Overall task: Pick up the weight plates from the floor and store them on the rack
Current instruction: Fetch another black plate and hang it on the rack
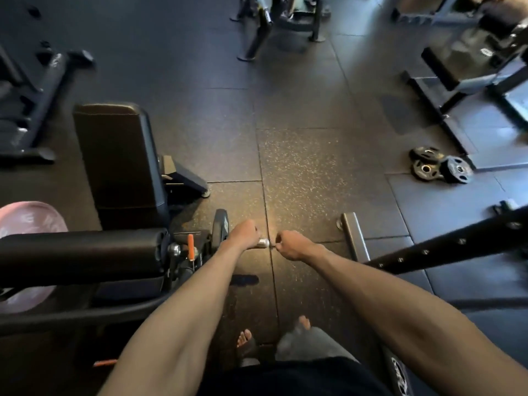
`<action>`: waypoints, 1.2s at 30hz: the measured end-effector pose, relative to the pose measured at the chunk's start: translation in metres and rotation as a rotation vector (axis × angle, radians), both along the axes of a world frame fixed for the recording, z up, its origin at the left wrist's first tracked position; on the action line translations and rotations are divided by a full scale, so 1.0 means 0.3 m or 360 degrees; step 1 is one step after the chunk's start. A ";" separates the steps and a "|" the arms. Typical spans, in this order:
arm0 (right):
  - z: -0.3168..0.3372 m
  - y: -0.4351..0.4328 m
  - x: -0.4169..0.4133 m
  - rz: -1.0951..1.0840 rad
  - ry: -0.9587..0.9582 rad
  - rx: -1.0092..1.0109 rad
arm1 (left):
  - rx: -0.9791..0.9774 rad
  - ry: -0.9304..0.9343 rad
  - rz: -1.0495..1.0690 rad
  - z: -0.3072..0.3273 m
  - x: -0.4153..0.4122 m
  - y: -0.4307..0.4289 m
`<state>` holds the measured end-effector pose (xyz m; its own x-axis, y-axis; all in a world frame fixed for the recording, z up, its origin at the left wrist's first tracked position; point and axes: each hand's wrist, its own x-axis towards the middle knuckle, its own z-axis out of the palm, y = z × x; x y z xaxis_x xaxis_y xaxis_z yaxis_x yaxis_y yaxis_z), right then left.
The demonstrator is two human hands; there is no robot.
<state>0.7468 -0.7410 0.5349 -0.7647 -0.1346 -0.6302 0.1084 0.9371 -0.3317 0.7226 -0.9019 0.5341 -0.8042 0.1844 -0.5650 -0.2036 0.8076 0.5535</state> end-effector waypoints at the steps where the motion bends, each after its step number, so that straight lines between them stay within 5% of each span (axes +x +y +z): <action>1: -0.018 -0.017 -0.044 0.0037 -0.0019 -0.0006 | 0.0006 -0.0025 0.0045 -0.021 -0.026 -0.018; 10: -0.243 0.057 -0.489 0.0186 -0.0252 -0.0044 | -0.0050 -0.0213 0.0108 -0.251 -0.463 0.064; 36: -0.178 1.110 -2.013 -0.1062 -0.0170 -0.0169 | -0.0207 -0.0240 -0.0826 -0.238 -2.289 1.244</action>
